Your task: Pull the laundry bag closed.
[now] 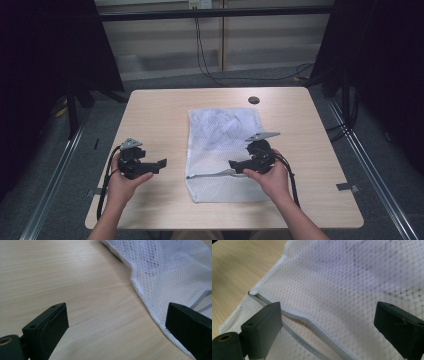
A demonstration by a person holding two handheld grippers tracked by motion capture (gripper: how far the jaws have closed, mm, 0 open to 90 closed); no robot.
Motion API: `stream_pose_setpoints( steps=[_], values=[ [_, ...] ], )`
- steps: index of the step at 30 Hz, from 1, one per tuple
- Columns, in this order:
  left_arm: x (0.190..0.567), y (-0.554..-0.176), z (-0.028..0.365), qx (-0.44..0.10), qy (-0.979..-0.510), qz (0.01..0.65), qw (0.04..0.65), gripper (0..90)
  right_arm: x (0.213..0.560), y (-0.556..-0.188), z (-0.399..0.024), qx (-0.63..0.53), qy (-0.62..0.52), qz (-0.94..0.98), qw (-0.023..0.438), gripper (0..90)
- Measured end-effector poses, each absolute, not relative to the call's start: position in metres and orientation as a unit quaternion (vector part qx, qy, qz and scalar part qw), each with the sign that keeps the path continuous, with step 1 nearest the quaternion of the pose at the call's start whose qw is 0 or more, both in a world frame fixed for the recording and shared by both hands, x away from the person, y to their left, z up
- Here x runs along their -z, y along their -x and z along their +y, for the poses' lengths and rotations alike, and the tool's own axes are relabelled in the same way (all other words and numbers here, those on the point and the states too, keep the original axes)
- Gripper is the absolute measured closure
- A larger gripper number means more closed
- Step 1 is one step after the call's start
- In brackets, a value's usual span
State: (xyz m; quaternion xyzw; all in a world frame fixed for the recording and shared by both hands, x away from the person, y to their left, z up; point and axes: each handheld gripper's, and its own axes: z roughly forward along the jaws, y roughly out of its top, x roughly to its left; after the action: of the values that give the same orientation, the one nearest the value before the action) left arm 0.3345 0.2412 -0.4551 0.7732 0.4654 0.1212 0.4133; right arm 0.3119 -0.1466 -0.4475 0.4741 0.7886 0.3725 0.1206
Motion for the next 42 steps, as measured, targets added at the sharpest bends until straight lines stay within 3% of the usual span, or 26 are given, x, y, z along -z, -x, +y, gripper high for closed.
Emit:
stream_pose_setpoints(
  steps=[25, 42],
  values=[
    [0.452, -0.332, 0.242, -0.118, -0.771, 0.464, 0.421, 4.6, 0.456, -0.323, -0.094, -0.391, -0.456, 0.796, 0.071, 18.8],
    [0.451, -0.331, 0.244, -0.119, -0.771, 0.465, 0.418, 4.9, 0.462, -0.325, -0.069, -0.401, -0.453, 0.795, 0.039, 32.4]
  ],
)
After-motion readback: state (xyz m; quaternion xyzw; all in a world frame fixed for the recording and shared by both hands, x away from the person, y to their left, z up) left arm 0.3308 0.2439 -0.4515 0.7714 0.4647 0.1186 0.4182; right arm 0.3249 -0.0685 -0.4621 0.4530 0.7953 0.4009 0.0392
